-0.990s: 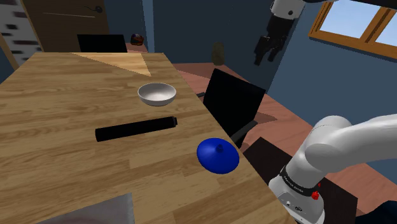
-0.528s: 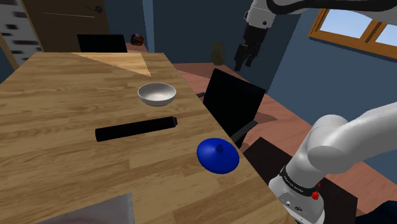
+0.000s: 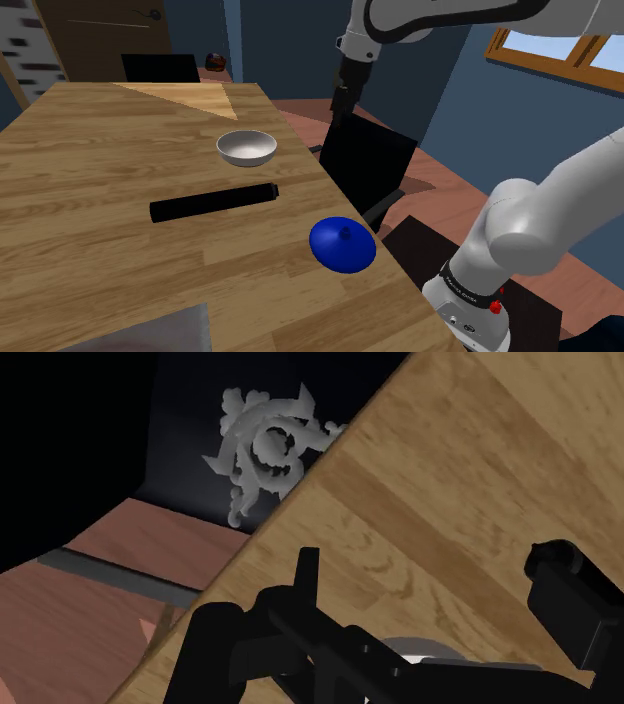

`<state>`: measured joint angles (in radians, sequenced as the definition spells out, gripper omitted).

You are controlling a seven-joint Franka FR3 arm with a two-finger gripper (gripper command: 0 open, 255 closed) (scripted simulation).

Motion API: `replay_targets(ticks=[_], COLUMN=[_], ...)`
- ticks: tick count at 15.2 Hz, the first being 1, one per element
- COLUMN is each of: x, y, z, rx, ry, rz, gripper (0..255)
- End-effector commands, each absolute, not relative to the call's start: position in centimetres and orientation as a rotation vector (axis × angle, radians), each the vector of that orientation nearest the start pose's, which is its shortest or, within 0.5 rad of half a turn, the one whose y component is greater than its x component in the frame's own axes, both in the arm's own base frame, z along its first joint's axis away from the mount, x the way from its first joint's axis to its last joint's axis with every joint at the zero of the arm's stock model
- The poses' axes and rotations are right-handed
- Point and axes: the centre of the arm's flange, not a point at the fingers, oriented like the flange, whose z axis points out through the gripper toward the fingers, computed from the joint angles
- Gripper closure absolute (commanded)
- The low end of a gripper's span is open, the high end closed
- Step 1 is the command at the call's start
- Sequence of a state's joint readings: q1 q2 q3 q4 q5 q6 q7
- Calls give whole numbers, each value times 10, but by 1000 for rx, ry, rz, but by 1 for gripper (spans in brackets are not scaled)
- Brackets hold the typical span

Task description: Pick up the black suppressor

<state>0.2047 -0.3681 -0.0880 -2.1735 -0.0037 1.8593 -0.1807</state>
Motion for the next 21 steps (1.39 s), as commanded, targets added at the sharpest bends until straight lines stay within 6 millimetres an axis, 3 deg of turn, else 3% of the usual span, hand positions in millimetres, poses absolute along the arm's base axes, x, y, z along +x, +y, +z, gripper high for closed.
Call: replay_targets(ticks=[1,11,21], x=[462,524,554], y=[64,161,273], z=[535,477,422], rx=[-3050,-2881,-2659], ry=[-558,-965,-1338], rz=[-75,-31,12], gripper=[0,0,0])
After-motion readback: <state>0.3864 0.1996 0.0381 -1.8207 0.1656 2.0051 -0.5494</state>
